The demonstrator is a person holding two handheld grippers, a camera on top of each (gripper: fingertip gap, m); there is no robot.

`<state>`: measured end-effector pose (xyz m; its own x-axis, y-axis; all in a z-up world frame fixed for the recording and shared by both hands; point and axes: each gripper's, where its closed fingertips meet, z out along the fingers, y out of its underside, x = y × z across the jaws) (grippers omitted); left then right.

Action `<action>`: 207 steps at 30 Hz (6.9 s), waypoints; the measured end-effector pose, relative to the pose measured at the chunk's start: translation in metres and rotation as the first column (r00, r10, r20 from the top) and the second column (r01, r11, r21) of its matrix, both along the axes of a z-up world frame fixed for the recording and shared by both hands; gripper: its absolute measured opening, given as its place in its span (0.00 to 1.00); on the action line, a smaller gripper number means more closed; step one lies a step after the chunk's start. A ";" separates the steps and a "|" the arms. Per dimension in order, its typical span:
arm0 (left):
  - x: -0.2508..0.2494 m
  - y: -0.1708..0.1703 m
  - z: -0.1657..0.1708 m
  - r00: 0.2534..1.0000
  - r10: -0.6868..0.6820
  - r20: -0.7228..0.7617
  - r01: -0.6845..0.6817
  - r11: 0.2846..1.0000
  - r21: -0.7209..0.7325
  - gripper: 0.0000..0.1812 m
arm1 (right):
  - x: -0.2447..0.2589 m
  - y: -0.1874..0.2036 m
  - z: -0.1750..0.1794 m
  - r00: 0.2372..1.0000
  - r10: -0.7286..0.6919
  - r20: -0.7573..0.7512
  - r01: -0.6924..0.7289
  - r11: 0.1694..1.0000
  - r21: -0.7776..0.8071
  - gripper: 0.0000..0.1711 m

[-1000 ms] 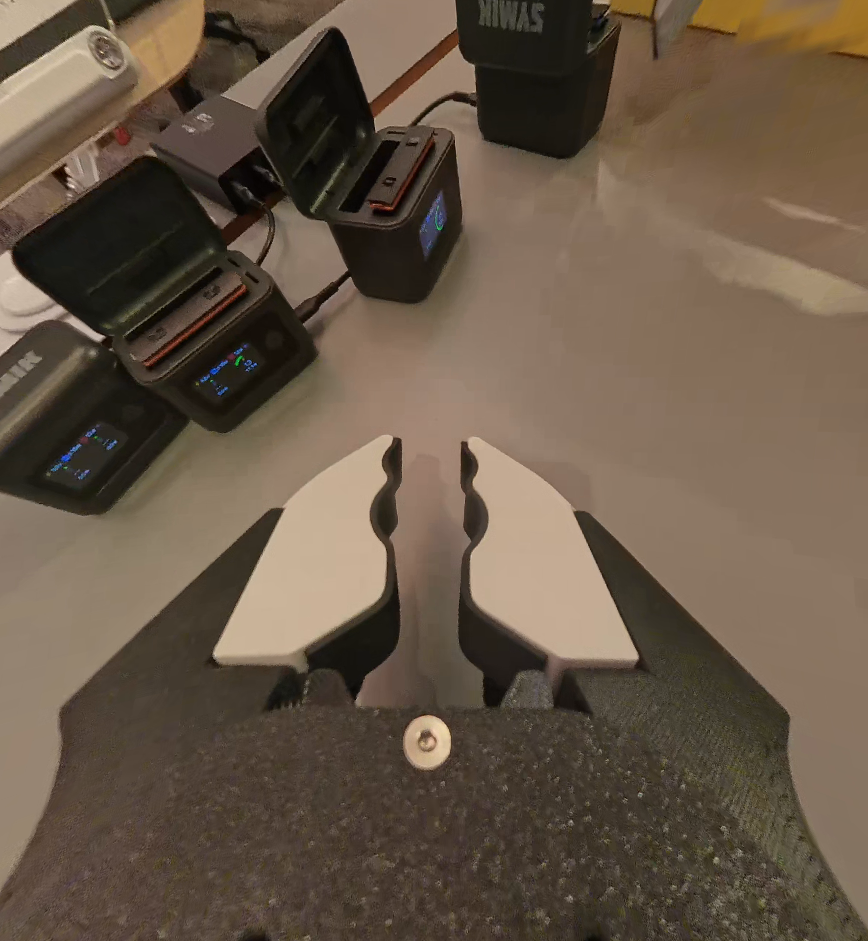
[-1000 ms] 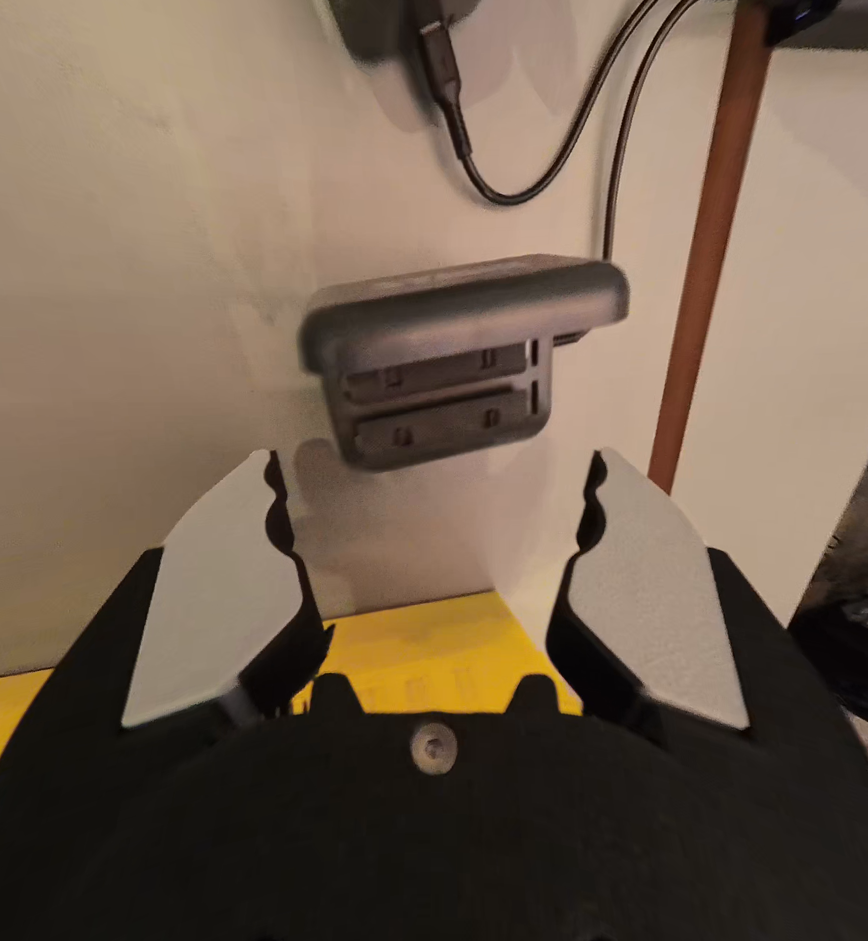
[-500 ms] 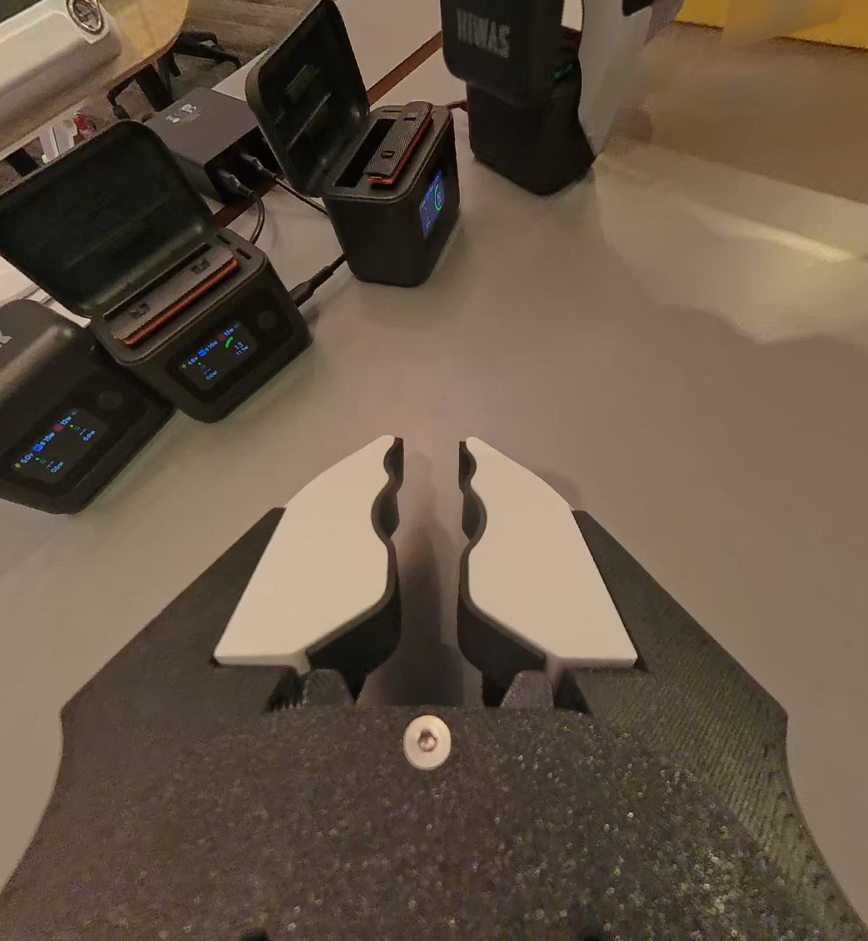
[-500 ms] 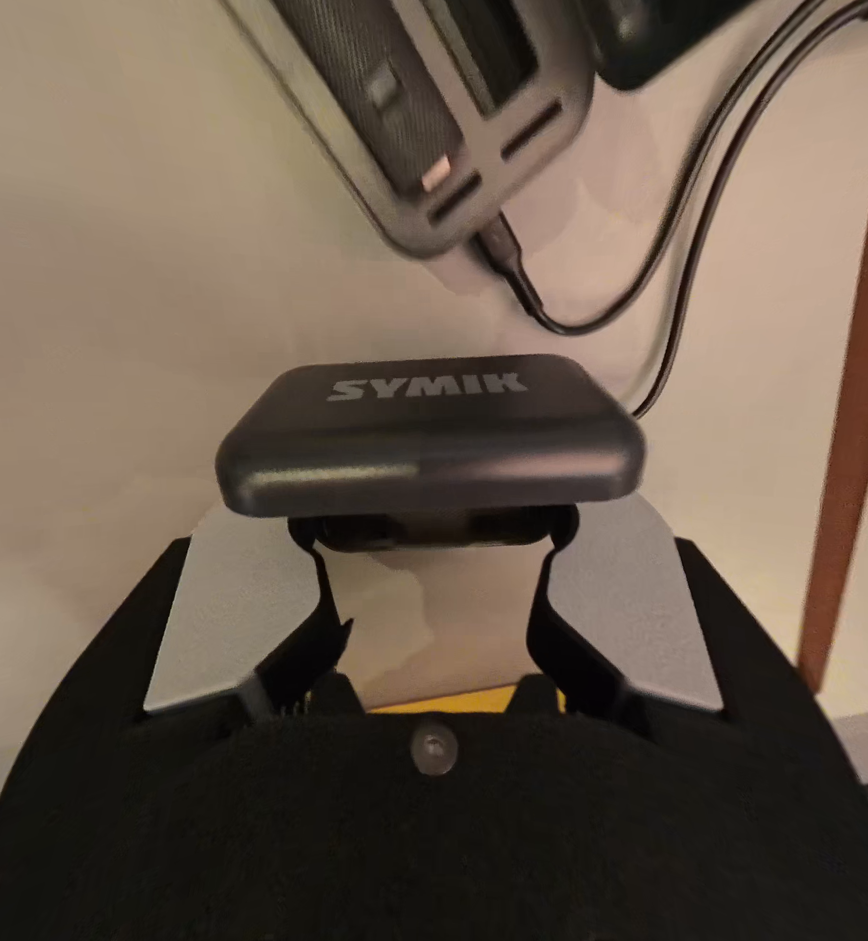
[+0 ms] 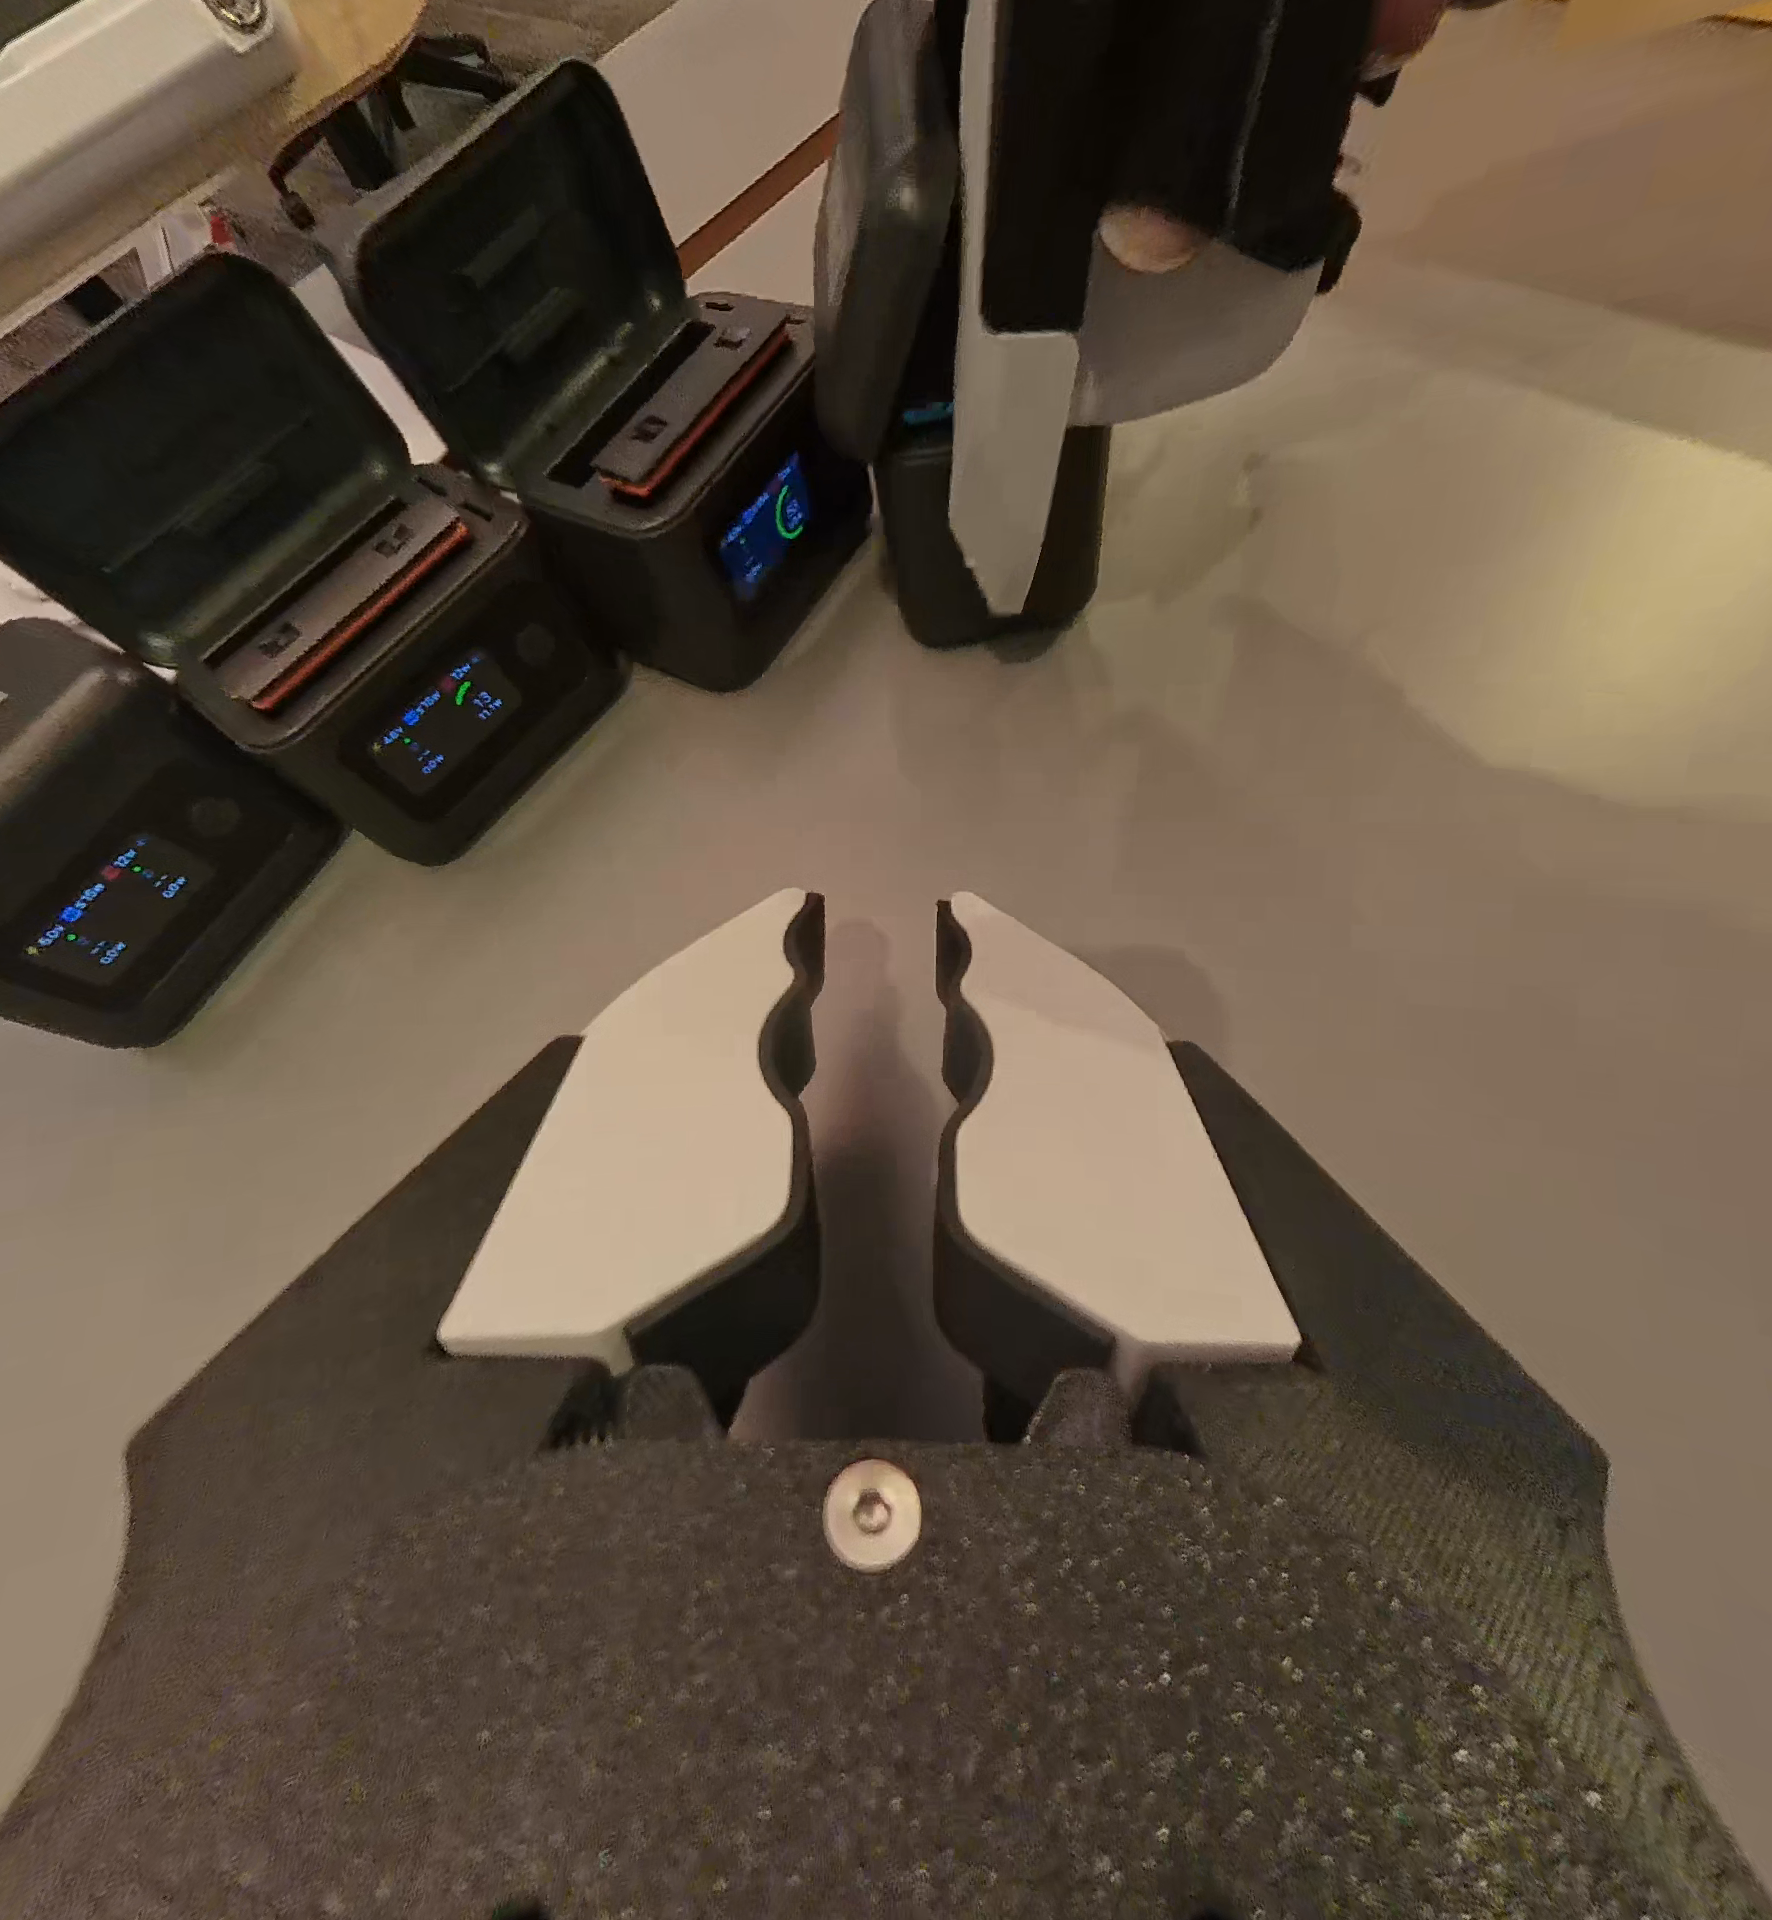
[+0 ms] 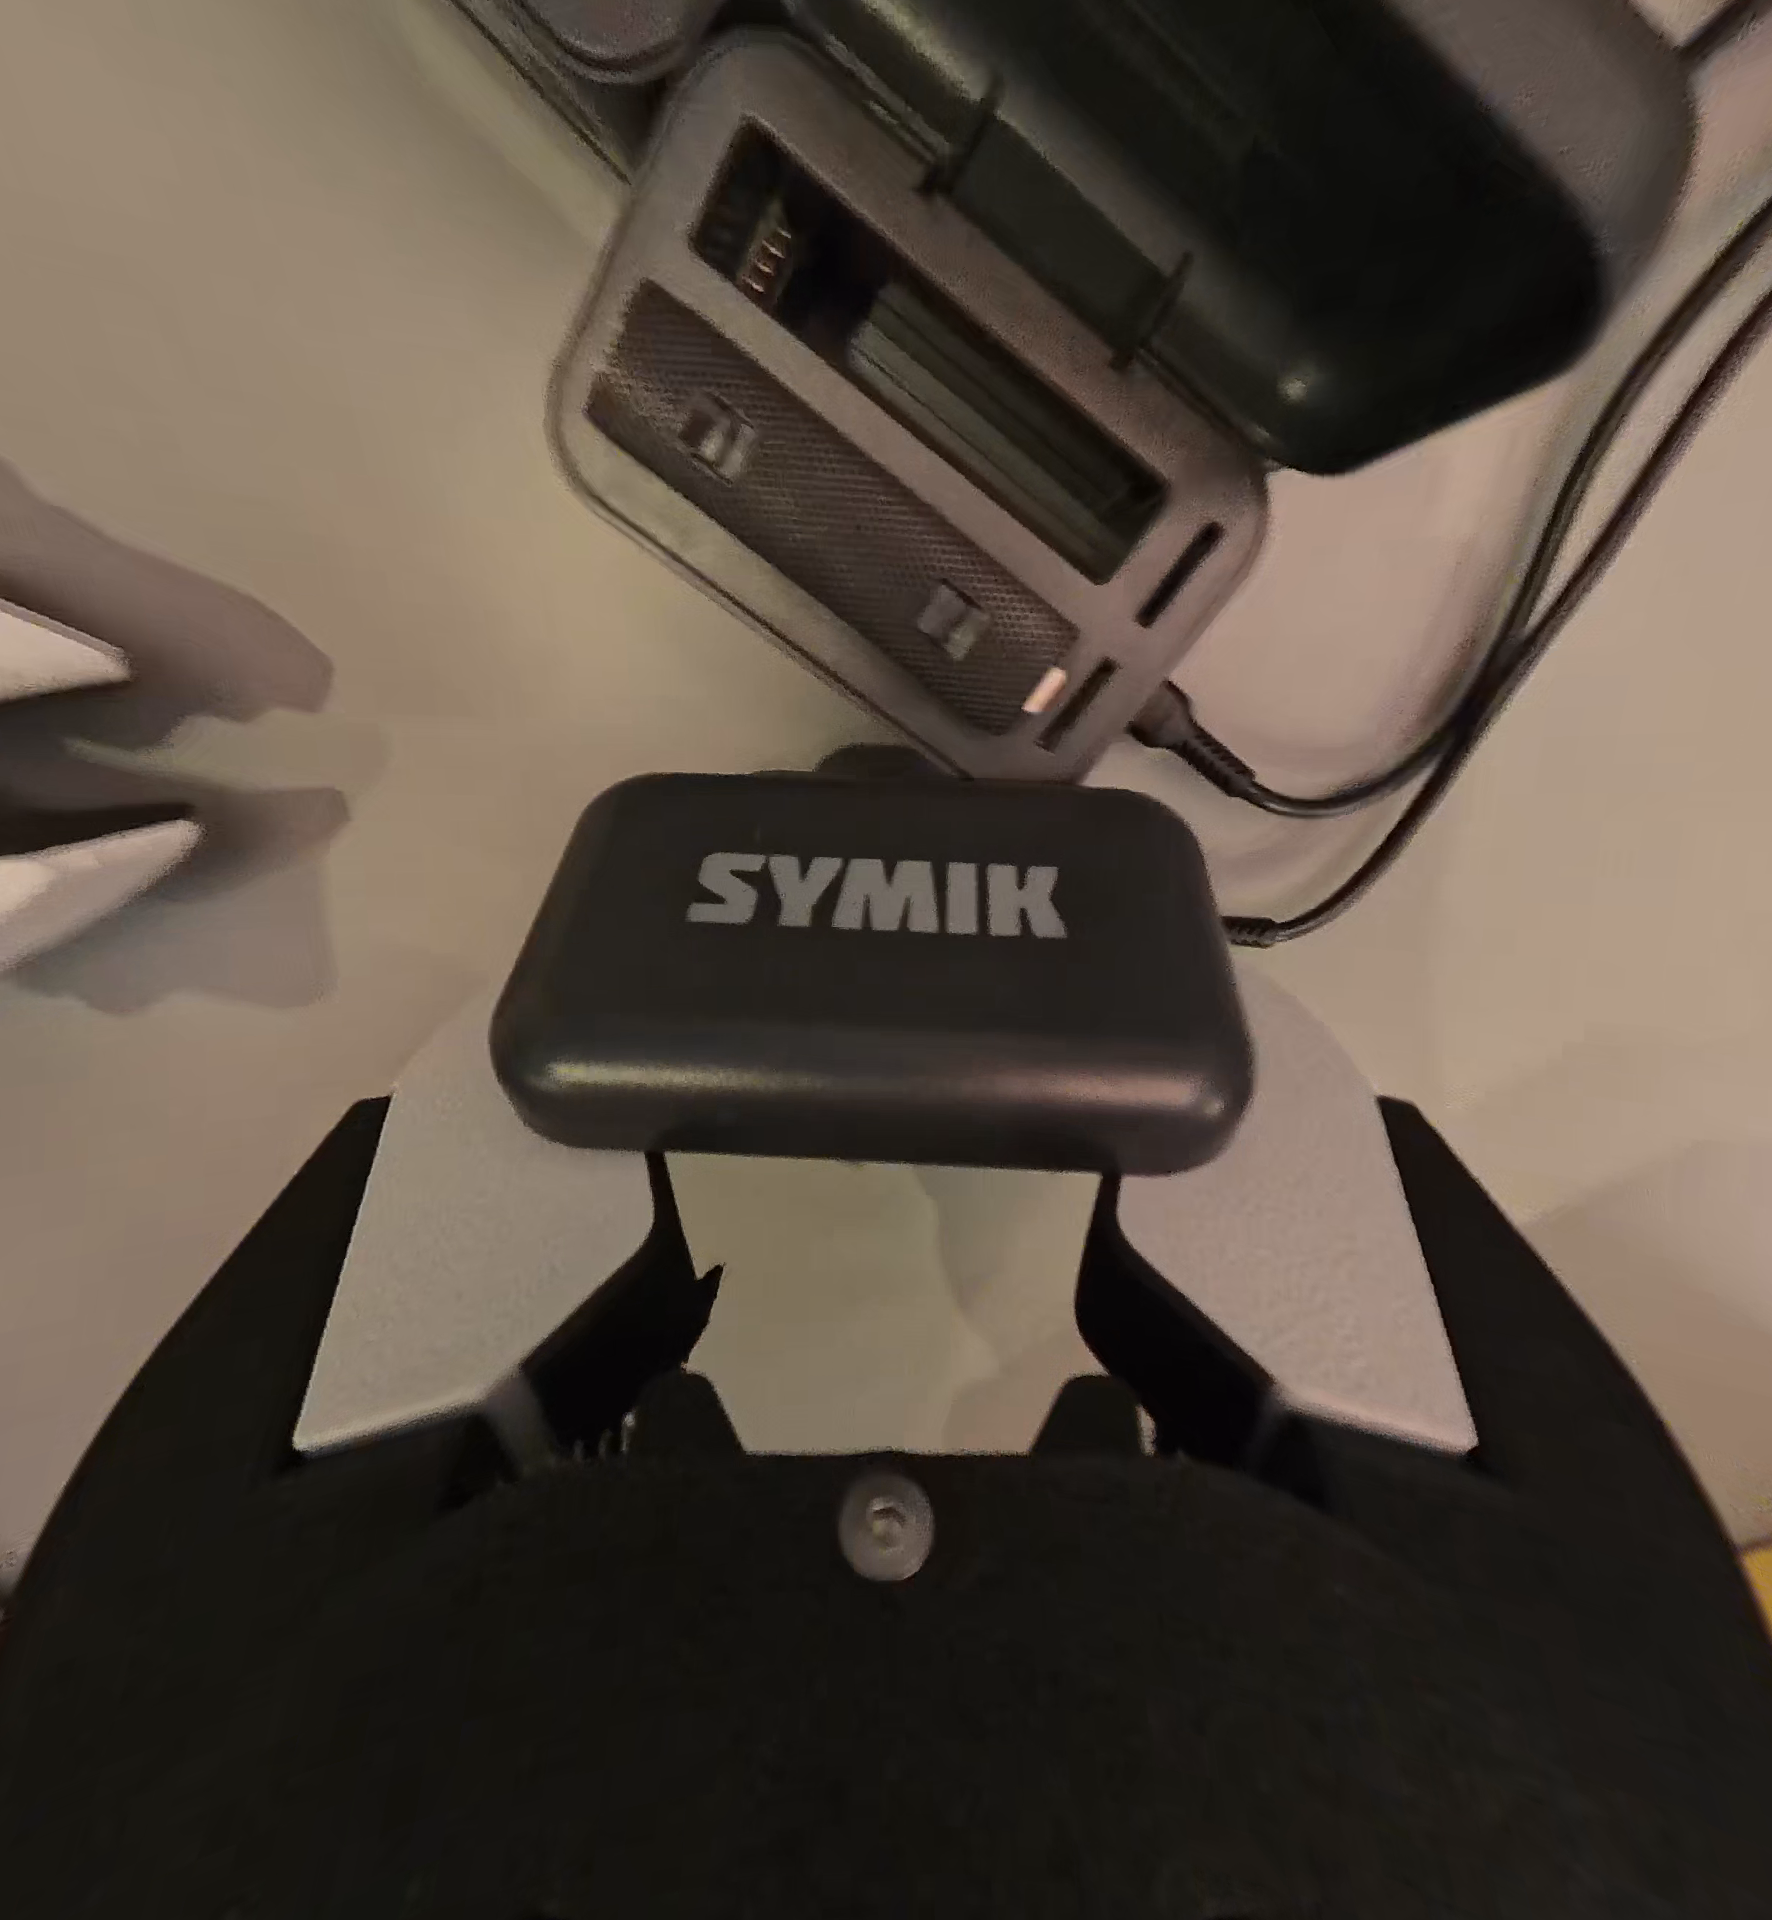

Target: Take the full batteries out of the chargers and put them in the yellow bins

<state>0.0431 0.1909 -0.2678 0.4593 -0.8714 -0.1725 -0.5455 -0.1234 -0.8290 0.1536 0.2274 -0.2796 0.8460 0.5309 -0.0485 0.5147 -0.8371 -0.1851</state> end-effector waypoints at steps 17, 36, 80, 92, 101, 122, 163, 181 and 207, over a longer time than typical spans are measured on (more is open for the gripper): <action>0.015 0.006 -0.002 0.997 0.081 0.006 -0.081 0.997 -0.004 0.35 | -0.068 0.003 0.008 0.986 -0.035 -0.163 0.026 0.998 -0.054 0.58; 0.040 0.029 -0.012 0.996 0.060 -0.063 -0.063 0.997 -0.042 0.31 | -0.057 -0.025 0.040 0.785 0.071 -0.616 -0.094 0.996 -0.006 0.63; 0.014 0.042 -0.009 1.000 0.011 -0.018 -0.013 0.997 -0.075 0.33 | -0.075 -0.055 0.037 0.940 0.277 -0.200 -0.087 0.760 0.645 0.11; 0.014 0.042 -0.009 1.000 0.013 -0.021 -0.014 0.999 -0.049 0.32 | -0.045 -0.060 0.011 0.948 -0.031 -0.317 0.247 0.701 0.669 0.00; 0.014 0.042 -0.009 1.000 0.014 -0.027 -0.015 0.999 -0.031 0.31 | -0.043 -0.060 0.013 0.943 -0.039 -0.329 0.263 0.694 0.670 0.00; 0.024 0.034 -0.009 1.000 -0.026 -0.017 0.025 0.998 -0.066 0.37 | -0.049 -0.039 0.052 0.936 0.253 -0.245 0.022 0.652 0.758 0.11; 0.032 0.044 -0.009 0.999 -0.045 -0.008 0.045 0.996 -0.075 0.31 | -0.066 0.001 0.036 0.193 0.960 0.205 -0.980 0.199 -0.010 0.08; 0.034 0.040 -0.011 0.999 -0.040 0.003 0.040 0.991 -0.128 0.30 | -0.067 -0.003 0.041 0.184 0.969 0.165 -0.983 0.181 0.034 0.08; 0.030 0.036 -0.009 0.999 -0.035 -0.010 0.034 0.996 -0.080 0.30 | 0.034 -0.064 0.164 0.606 0.775 0.178 -0.763 0.504 0.403 0.08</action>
<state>0.0731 0.2265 -0.2765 0.4273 -0.8978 -0.1066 -0.5598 -0.1701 -0.8110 0.1874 0.1637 -0.1155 0.0967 0.9420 0.3212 0.9098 0.0472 -0.4123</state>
